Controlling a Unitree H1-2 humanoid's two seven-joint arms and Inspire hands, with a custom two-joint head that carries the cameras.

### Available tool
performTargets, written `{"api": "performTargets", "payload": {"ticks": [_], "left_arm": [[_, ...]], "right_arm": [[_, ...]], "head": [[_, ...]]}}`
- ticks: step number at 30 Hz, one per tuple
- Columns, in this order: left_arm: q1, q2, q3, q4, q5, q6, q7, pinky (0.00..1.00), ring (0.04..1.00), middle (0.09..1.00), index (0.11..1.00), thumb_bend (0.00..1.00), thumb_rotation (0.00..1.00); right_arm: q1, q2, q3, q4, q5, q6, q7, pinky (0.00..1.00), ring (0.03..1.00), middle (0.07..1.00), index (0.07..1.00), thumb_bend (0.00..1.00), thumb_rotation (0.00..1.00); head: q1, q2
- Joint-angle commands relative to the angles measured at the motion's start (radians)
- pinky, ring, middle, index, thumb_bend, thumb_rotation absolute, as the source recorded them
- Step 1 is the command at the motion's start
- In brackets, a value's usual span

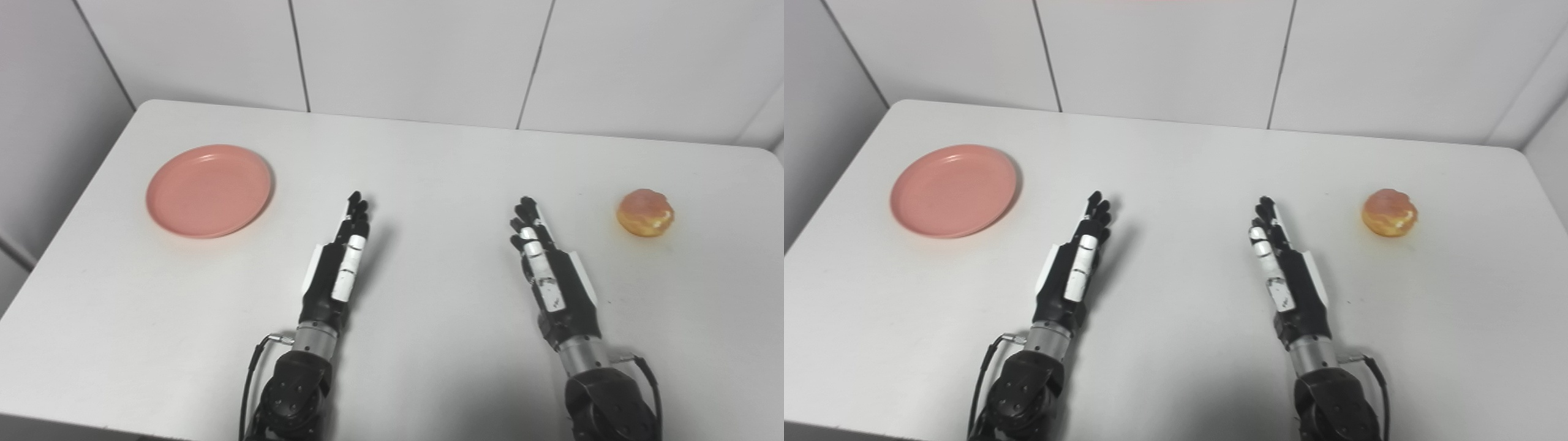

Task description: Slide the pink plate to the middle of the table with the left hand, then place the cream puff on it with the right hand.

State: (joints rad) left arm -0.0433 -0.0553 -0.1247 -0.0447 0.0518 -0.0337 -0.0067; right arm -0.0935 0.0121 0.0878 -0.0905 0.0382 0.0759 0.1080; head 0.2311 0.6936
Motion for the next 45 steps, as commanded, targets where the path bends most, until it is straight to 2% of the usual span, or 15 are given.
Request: {"api": "performTargets", "payload": {"ticks": [1, 3, 5, 9, 11, 18, 21, 25, 33, 38, 45], "left_arm": [[0.005, -0.037, -0.025, -0.02, 0.005, -0.017, -0.003, 1.0, 1.0, 1.0, 1.0, 0.61, 1.0], [0.006, -0.056, -0.038, -0.002, 0.014, -0.052, 0.007, 1.0, 1.0, 1.0, 1.0, 0.58, 1.0], [-0.002, -0.068, -0.045, 0.028, 0.021, -0.075, 0.014, 1.0, 1.0, 1.0, 1.0, 0.55, 1.0], [-0.011, -0.082, -0.054, 0.059, 0.065, -0.071, 0.035, 1.0, 1.0, 1.0, 1.0, 0.59, 1.0], [-0.013, -0.084, -0.053, 0.069, 0.077, -0.066, 0.04, 1.0, 1.0, 1.0, 1.0, 0.65, 1.0], [-0.03, -0.081, -0.044, 0.118, 0.078, -0.108, 0.049, 1.0, 1.0, 1.0, 1.0, 0.68, 1.0], [-0.04, -0.078, -0.032, 0.129, 0.064, -0.129, 0.049, 1.0, 1.0, 1.0, 1.0, 0.65, 1.0], [-0.055, -0.078, -0.007, 0.117, -0.006, -0.131, 0.024, 1.0, 1.0, 1.0, 1.0, 0.57, 1.0], [-0.092, -0.054, 0.02, 0.11, 0.036, -0.131, 0.057, 1.0, 1.0, 1.0, 1.0, 0.64, 1.0], [-0.116, -0.035, 0.053, 0.063, 0.038, -0.096, 0.059, 1.0, 1.0, 1.0, 1.0, 0.67, 1.0], [-0.183, 0.017, 0.105, 0.024, 0.02, -0.081, 0.05, 1.0, 0.999, 0.992, 0.988, 0.72, 1.0]], "right_arm": [[-0.001, -0.017, -0.017, -0.03, 0.017, -0.028, 0.006, 1.0, 1.0, 1.0, 1.0, 0.66, 0.89], [0.003, -0.025, -0.032, -0.015, 0.039, -0.05, 0.013, 1.0, 1.0, 1.0, 1.0, 0.65, 0.87], [0.002, -0.032, -0.039, -0.001, 0.054, -0.063, 0.024, 1.0, 1.0, 1.0, 1.0, 0.65, 0.86], [0.005, -0.048, -0.041, 0.019, 0.072, -0.081, 0.045, 1.0, 1.0, 1.0, 1.0, 0.67, 0.87], [0.007, -0.052, -0.042, 0.031, 0.074, -0.096, 0.049, 1.0, 1.0, 1.0, 1.0, 0.64, 0.88], [0.004, -0.053, -0.039, 0.069, 0.081, -0.129, 0.057, 1.0, 1.0, 1.0, 1.0, 0.65, 0.87], [0.001, -0.052, -0.037, 0.087, 0.076, -0.146, 0.056, 1.0, 1.0, 1.0, 1.0, 0.66, 0.86], [-0.005, -0.045, -0.041, 0.111, 0.08, -0.178, 0.055, 1.0, 1.0, 1.0, 1.0, 0.64, 0.85], [-0.011, -0.043, -0.039, 0.145, 0.078, -0.21, 0.056, 1.0, 1.0, 1.0, 1.0, 0.64, 0.86], [-0.009, -0.041, -0.042, 0.156, 0.083, -0.221, 0.057, 1.0, 1.0, 1.0, 1.0, 0.62, 0.84], [-0.01, -0.044, -0.039, 0.152, 0.077, -0.218, 0.058, 1.0, 1.0, 1.0, 1.0, 0.63, 0.85]], "head": [[0.008, -0.004], [0.064, -0.043], [0.089, -0.062], [0.097, -0.086], [0.09, -0.093], [0.084, -0.12], [0.079, -0.123], [0.07, -0.136], [0.074, -0.153], [0.072, -0.154], [0.074, -0.153]]}}
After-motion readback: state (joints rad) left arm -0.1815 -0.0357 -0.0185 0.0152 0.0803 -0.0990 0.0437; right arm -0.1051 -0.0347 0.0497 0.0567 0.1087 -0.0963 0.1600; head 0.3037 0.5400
